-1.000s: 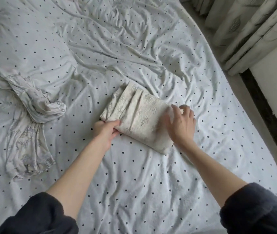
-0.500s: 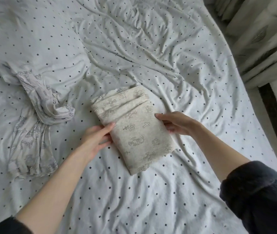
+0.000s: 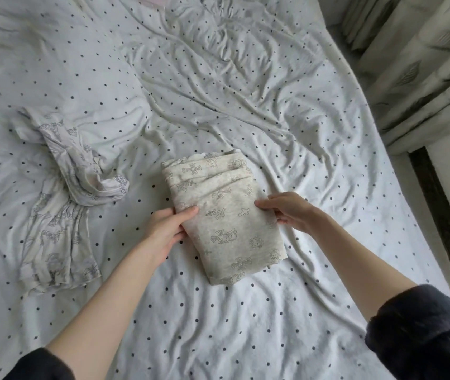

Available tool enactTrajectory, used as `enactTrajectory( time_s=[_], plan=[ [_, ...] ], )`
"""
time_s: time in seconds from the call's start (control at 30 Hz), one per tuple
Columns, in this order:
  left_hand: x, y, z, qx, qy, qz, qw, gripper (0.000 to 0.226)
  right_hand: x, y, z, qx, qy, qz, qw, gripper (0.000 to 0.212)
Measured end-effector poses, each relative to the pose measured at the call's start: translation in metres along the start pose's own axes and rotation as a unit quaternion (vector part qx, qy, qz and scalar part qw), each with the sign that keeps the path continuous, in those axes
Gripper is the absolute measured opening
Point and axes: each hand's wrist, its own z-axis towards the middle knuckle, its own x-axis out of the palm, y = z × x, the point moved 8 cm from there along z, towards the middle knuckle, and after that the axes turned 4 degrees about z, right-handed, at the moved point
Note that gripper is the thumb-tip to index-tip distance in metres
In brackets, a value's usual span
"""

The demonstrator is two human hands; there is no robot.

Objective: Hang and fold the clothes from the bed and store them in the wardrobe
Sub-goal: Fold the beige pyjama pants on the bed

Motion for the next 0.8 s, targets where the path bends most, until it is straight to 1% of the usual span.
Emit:
enactTrajectory(
  time_s=[0.07,0.17,0.3,0.37,0.43,0.53,0.6,0.67,0.8],
  plan=[
    [0.001,-0.011,-0.009,0.014,0.003,0.019,1.000,0.017,-0.006,0.001,-0.021,-0.011,-0.009,0.006,1.000,0.019],
    [0.012,-0.034,-0.028,0.043,0.039,0.061,0.996,0.021,-0.012,0.000,-0.056,-0.025,-0.035,0.014,0.999,0.014],
    [0.038,-0.064,-0.062,0.086,0.105,0.111,0.985,0.018,-0.026,0.000,-0.120,-0.055,-0.108,0.027,0.992,0.013],
    [0.059,-0.073,-0.089,0.104,0.154,0.135,0.973,0.017,-0.037,-0.004,-0.166,-0.081,-0.155,0.053,0.983,0.012],
    [0.073,-0.078,-0.104,0.118,0.181,0.145,0.966,0.013,-0.042,-0.009,-0.198,-0.093,-0.182,0.067,0.977,0.009],
    [0.106,-0.075,-0.147,0.130,0.247,0.179,0.943,0.005,-0.052,-0.036,-0.273,-0.116,-0.259,0.114,0.952,0.009],
    [0.129,-0.066,-0.184,0.134,0.309,0.217,0.916,0.004,-0.049,-0.066,-0.329,-0.123,-0.311,0.147,0.931,0.010],
    [0.147,-0.054,-0.216,0.133,0.364,0.250,0.887,0.005,-0.041,-0.096,-0.372,-0.126,-0.344,0.176,0.914,0.011],
    [0.179,-0.014,-0.285,0.128,0.468,0.323,0.813,0.012,-0.010,-0.167,-0.463,-0.130,-0.419,0.234,0.868,0.015]
  ],
)
